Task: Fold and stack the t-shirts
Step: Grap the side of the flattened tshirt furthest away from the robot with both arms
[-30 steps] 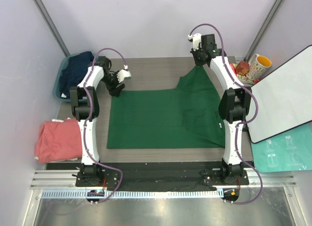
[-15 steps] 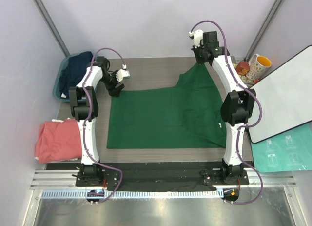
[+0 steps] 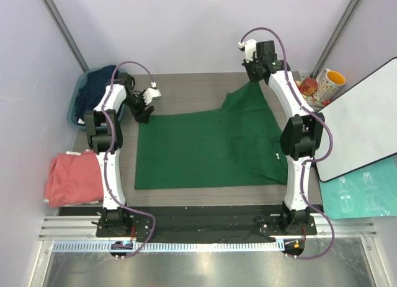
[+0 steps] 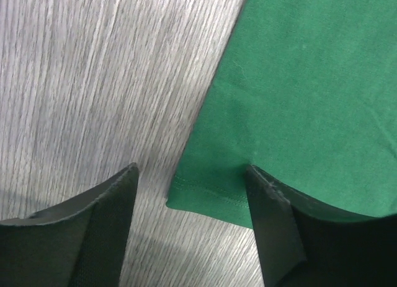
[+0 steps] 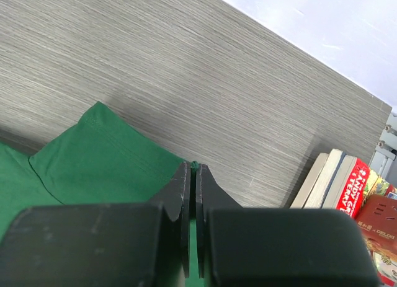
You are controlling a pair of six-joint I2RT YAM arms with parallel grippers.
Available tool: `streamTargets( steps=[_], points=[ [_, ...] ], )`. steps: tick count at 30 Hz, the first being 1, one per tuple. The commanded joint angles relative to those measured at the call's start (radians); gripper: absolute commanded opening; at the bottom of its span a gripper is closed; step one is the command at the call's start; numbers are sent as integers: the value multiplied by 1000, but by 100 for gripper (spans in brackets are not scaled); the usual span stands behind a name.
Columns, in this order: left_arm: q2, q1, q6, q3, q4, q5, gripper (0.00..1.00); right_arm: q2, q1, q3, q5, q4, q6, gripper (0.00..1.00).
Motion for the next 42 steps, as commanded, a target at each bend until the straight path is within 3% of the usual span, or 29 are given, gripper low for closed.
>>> streamTargets(
  steps=[1, 4, 5, 9, 18, 26, 34, 38, 42],
  points=[
    [65, 14, 35, -10, -3, -55, 65, -78, 7, 2, 24, 24, -18, 1],
    [67, 14, 25, -8, 0, -49, 49, -80, 10, 2, 24, 23, -18, 1],
    [65, 14, 22, -8, 0, -43, 26, -81, 10, 2, 24, 24, -19, 1],
    [56, 14, 13, -20, 29, -48, 1, -83, 13, -1, 26, 23, -19, 1],
    [-3, 6, -10, -17, 44, -26, 0, -87, 15, -7, 26, 20, -19, 1],
    [-183, -6, -108, -56, 135, 20, 0, -106, 13, -5, 7, 14, -27, 1],
    [-338, -29, -111, -88, 130, 47, 0, -171, 9, -10, -201, -129, -68, 1],
    [-402, -29, -58, -138, 60, 38, 0, -227, 7, -68, -268, -190, -102, 1],
    [-470, -29, 65, -207, -21, -8, 0, -256, 7, -79, -348, -359, -165, 1]
  ],
)
